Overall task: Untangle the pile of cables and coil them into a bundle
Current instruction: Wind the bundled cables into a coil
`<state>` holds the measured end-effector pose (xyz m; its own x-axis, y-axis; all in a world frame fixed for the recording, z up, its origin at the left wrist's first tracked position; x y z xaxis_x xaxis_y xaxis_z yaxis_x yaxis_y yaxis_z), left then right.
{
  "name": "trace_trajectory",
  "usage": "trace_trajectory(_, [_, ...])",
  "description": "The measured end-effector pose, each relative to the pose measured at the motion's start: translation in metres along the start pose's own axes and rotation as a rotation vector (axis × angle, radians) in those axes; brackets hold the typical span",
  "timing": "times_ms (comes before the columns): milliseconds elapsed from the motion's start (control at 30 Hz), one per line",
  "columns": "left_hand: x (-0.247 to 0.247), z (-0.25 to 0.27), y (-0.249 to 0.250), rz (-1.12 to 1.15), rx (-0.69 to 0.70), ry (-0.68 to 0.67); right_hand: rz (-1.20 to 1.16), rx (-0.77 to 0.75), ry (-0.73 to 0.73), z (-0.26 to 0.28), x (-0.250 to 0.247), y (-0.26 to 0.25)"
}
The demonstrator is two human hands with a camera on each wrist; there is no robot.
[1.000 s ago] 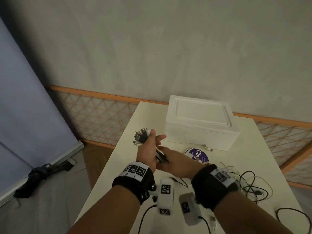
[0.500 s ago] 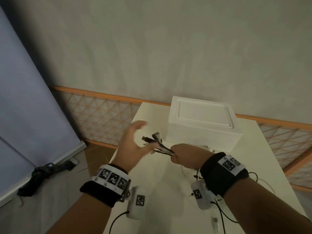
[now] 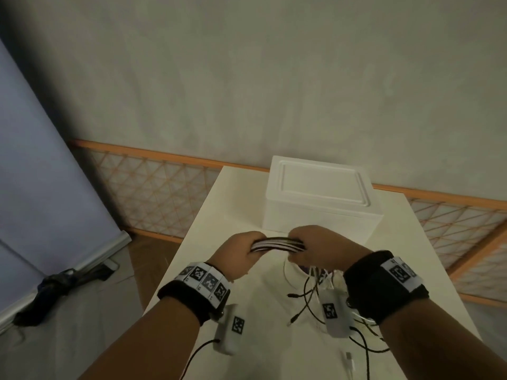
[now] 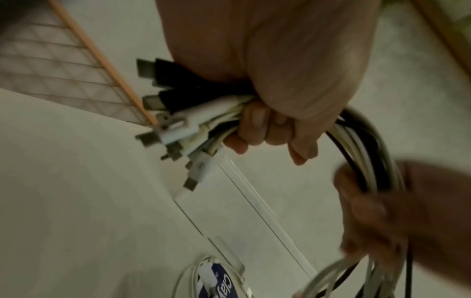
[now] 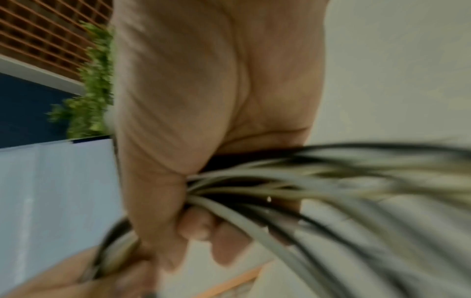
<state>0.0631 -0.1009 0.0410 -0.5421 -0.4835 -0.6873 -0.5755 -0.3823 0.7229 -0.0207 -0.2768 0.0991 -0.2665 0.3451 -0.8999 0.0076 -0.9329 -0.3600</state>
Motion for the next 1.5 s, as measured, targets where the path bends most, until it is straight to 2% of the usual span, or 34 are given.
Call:
trace_trajectory(100, [-0.003, 0.001, -0.003, 0.126, -0.100, 0.051, -0.194, 0.050, 0.155, 0.005, 0.006, 0.014])
trace_trajectory(167, [-0.001, -0.001, 0.002, 0.303, -0.169, 0.054, -0.277, 0.045, 0.264, 0.003, 0.004, 0.011])
trace_trajectory(267, [0.001, -0.002, 0.012, 0.568, -0.253, 0.005, -0.344, 0.027, 0.371, 0.001, -0.007, 0.008])
trace_trajectory(333, [0.003, -0.003, 0.013, 0.652, -0.269, -0.063, -0.356, 0.028, 0.400, 0.001, -0.012, 0.010])
trace_trajectory(433, [0.003, -0.003, 0.016, 0.635, -0.257, -0.161, -0.361, 0.025, 0.402, 0.000, -0.013, 0.007])
trace_trajectory(633, [0.004, -0.001, 0.017, 0.613, -0.192, -0.165, -0.334, -0.021, 0.321, 0.005, -0.019, 0.004])
trace_trajectory(733, [-0.002, 0.001, 0.015, 0.594, -0.115, -0.248, -0.296, -0.032, 0.280, 0.009, -0.024, 0.003])
trace_trajectory(800, [-0.008, 0.001, 0.012, 0.683, -0.081, -0.282, -0.237, -0.049, 0.258, 0.011, -0.025, 0.002])
trace_trajectory(900, [-0.017, -0.001, 0.010, 0.820, -0.006, -0.232, -0.174, -0.060, 0.238, 0.013, -0.024, 0.001])
trace_trajectory(1067, [-0.017, -0.006, 0.023, 0.494, 0.075, -0.166, -0.132, -0.098, 0.229, 0.007, -0.018, -0.006])
trace_trajectory(1133, [-0.008, -0.008, 0.029, 0.450, 0.037, -0.132, -0.126, -0.113, 0.234, 0.006, -0.018, -0.010])
trace_trajectory(1267, [0.007, -0.006, 0.020, 0.601, -0.161, -0.067, -0.204, -0.096, 0.295, 0.010, -0.023, -0.016])
trace_trajectory(1433, [0.015, -0.005, 0.022, 0.759, -0.166, -0.023, -0.286, -0.075, 0.354, 0.012, -0.020, -0.016])
trace_trajectory(1500, [0.014, -0.006, 0.019, 0.691, -0.179, -0.004, -0.311, -0.074, 0.384, 0.013, -0.020, -0.014])
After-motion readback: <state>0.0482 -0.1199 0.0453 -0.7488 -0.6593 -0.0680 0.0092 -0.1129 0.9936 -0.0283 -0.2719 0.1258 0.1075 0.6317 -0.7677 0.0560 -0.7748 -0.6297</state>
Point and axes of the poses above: each hand's wrist, its own z-axis away from the middle knuckle, its own x-axis out of the palm, y = z × x, the point moved 1 cm from there along -z, towards the middle knuckle, and after that the axes turned 4 degrees about -y, right-handed, at the moved point
